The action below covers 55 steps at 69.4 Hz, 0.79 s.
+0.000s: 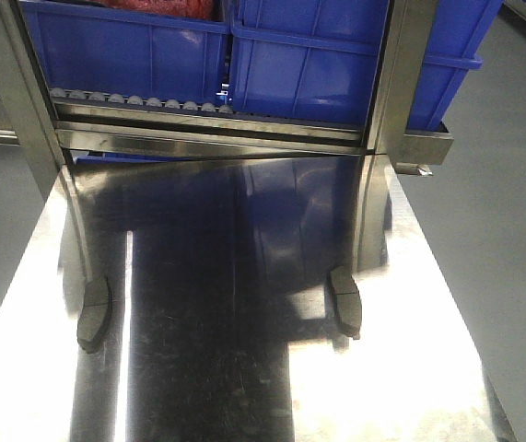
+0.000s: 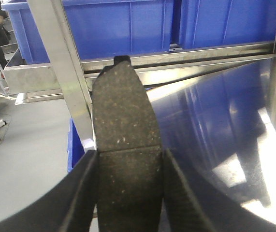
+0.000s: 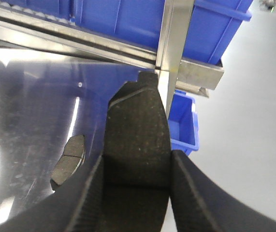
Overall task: Move and align brake pads A on conveyor
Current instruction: 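Close the right gripper on the pad and lift it off the table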
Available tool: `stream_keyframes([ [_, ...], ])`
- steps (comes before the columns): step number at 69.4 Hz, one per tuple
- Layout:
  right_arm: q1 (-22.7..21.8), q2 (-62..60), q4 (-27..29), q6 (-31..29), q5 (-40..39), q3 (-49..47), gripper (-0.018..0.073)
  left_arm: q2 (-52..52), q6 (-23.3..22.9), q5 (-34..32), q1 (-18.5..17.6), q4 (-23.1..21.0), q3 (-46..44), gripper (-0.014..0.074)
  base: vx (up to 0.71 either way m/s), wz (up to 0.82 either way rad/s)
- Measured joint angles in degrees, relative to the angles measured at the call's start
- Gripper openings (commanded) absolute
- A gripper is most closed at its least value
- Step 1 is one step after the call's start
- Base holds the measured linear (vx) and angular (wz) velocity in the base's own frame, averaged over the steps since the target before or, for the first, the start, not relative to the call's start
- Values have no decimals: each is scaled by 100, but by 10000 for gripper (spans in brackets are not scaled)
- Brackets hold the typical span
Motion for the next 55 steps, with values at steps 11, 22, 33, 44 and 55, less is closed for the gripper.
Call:
stream_keyframes([
  [11,0,-349,0,-4,-29,174,94,0,0,0,0,0,0,183,0,0],
  [22,0,-369,0,-4,-219,174,94,0,0,0,0,0,0,183,0,0],
  [33,0,-369,0,-4,-219,174,94,0,0,0,0,0,0,183,0,0],
  [44,0,-369,0,-4,-219,174,94,0,0,0,0,0,0,183,0,0],
  [55,0,-369,0,-4,-219,174,94,0,0,0,0,0,0,183,0,0],
])
